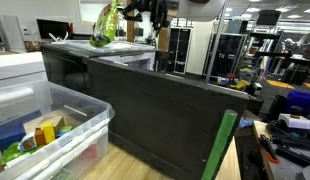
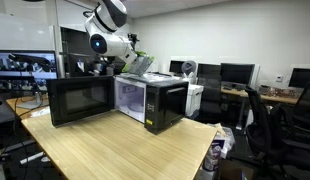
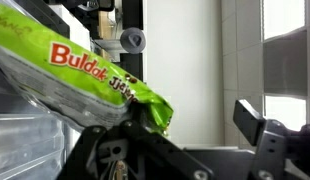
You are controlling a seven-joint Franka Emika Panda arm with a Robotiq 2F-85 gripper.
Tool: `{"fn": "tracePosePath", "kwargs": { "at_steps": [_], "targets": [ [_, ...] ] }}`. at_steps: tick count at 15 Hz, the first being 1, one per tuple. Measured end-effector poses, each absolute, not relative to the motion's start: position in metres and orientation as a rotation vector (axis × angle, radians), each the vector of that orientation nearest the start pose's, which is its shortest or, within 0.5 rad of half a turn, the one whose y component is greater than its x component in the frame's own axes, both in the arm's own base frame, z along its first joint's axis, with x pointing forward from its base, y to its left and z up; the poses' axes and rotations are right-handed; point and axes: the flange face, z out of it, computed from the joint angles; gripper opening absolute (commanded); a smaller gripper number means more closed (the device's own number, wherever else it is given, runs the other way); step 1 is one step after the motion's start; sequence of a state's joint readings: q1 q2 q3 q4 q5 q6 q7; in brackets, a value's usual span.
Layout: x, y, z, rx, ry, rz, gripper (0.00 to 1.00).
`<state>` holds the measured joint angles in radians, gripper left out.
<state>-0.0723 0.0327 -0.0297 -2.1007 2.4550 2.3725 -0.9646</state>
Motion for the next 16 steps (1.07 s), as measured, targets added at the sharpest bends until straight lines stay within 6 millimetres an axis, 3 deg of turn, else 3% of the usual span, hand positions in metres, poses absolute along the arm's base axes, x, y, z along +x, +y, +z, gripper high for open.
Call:
{"fn": "tracePosePath", "kwargs": {
  "at_steps": [4, 11, 16],
  "targets": [
    [0.578, -0.059, 0.453, -1.290, 0.921, -0.957, 1.00],
    [0.561, -0.085, 0.488, -1.299, 0.936, -1.033, 1.00],
    [0.556, -0.090, 0.479, -1.336, 0.957, -1.032, 1.00]
  ]
}}
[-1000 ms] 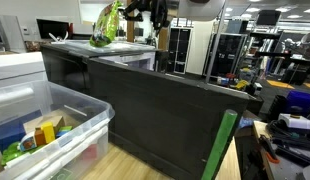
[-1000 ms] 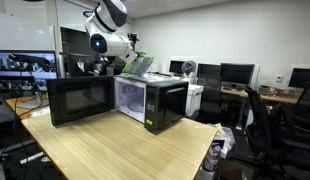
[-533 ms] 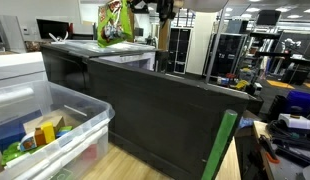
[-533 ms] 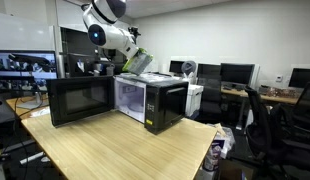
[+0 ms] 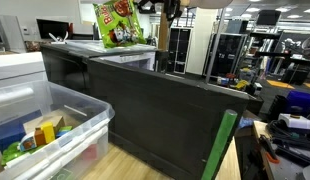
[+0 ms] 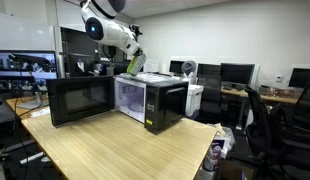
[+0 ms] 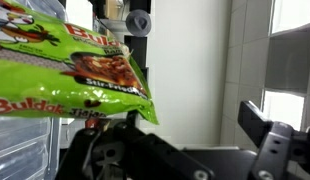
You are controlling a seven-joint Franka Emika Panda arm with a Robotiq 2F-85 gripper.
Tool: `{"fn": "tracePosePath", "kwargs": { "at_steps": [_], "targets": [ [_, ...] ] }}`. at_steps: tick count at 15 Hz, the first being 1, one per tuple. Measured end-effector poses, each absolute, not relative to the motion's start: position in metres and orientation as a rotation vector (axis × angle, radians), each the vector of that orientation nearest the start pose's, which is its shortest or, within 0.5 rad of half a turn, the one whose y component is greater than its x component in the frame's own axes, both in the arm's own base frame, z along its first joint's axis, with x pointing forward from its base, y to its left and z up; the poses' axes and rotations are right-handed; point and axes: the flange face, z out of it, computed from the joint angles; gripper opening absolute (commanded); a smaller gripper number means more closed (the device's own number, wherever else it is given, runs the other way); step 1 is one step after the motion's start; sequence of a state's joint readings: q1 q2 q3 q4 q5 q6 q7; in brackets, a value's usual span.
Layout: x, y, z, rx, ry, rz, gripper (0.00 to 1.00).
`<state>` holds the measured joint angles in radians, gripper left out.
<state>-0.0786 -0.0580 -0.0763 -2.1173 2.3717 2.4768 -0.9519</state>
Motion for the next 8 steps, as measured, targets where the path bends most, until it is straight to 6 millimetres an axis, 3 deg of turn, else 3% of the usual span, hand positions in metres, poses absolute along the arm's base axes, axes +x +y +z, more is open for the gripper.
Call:
{"fn": "tracePosePath", "kwargs": {
  "at_steps": [8],
  "targets": [
    [0.5590, -0.0904, 0.4719, -1.365, 0.999, -1.034, 1.00]
  ]
}}
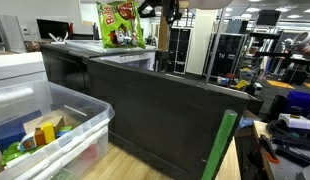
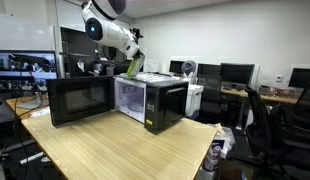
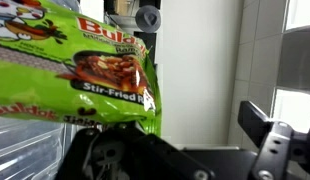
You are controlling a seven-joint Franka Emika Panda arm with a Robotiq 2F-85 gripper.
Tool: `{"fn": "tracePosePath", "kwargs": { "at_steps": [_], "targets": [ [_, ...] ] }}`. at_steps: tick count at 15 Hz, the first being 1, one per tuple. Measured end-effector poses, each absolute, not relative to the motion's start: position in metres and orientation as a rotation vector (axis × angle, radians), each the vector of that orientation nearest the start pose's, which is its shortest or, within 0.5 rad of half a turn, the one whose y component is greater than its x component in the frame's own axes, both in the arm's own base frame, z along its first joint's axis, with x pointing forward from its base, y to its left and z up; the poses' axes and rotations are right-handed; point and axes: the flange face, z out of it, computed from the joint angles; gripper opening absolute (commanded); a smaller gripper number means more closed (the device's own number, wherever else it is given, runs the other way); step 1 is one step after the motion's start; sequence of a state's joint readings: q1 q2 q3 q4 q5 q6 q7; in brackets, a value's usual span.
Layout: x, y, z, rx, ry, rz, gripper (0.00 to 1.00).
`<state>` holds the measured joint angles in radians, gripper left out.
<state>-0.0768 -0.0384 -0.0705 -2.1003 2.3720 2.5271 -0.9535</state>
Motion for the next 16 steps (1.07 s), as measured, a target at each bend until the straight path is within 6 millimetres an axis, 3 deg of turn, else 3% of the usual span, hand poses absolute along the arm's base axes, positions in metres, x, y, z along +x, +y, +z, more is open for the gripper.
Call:
{"fn": "tracePosePath", "kwargs": {
  "at_steps": [16],
  "targets": [
    [0.604, -0.134, 0.500, -1.319, 0.977, -1.148, 1.00]
  ]
}}
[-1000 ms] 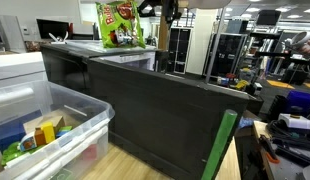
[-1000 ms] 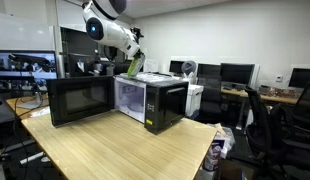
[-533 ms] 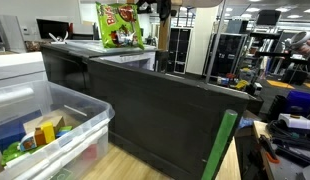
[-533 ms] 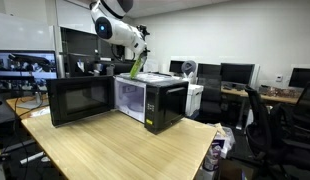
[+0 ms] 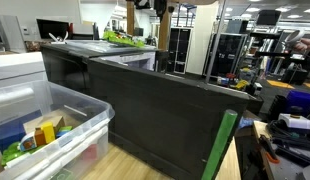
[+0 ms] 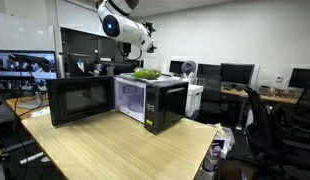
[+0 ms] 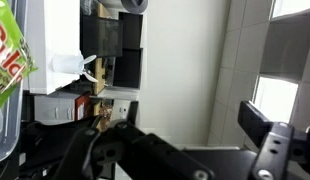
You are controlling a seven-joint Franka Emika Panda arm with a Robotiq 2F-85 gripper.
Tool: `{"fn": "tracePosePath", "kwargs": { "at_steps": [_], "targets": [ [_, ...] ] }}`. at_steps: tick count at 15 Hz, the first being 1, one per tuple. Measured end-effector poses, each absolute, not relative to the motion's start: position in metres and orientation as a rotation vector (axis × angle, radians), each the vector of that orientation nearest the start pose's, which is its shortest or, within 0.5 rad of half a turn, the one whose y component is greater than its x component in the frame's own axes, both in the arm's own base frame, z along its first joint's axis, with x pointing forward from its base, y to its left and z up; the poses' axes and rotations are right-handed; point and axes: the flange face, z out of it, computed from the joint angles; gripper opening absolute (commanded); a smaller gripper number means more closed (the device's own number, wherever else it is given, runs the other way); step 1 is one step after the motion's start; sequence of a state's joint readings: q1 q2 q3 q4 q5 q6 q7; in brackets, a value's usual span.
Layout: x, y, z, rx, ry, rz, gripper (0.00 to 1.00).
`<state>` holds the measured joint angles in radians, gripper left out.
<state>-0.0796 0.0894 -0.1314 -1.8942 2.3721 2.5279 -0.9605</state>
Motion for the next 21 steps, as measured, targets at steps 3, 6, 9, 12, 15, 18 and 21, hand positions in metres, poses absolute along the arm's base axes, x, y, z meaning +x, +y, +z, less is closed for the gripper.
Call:
{"fn": "tracePosePath", "kwargs": {
  "at_steps": [3, 6, 9, 12, 15, 18, 21],
  "targets": [
    [0.610, -0.146, 0.504, -1.312, 0.979, -1.173, 1.00],
    [0.610, -0.144, 0.508, -1.307, 0.965, -1.172, 1.00],
    [0.598, -0.127, 0.514, -1.296, 0.930, -1.142, 1.00],
    [0.574, -0.115, 0.515, -1.299, 0.930, -1.105, 1.00],
    [0.544, -0.108, 0.509, -1.325, 0.946, -1.049, 1.00],
    [0.512, -0.101, 0.495, -1.362, 0.963, -0.992, 1.00],
    [0.484, -0.087, 0.480, -1.394, 0.961, -0.932, 1.00]
  ]
}}
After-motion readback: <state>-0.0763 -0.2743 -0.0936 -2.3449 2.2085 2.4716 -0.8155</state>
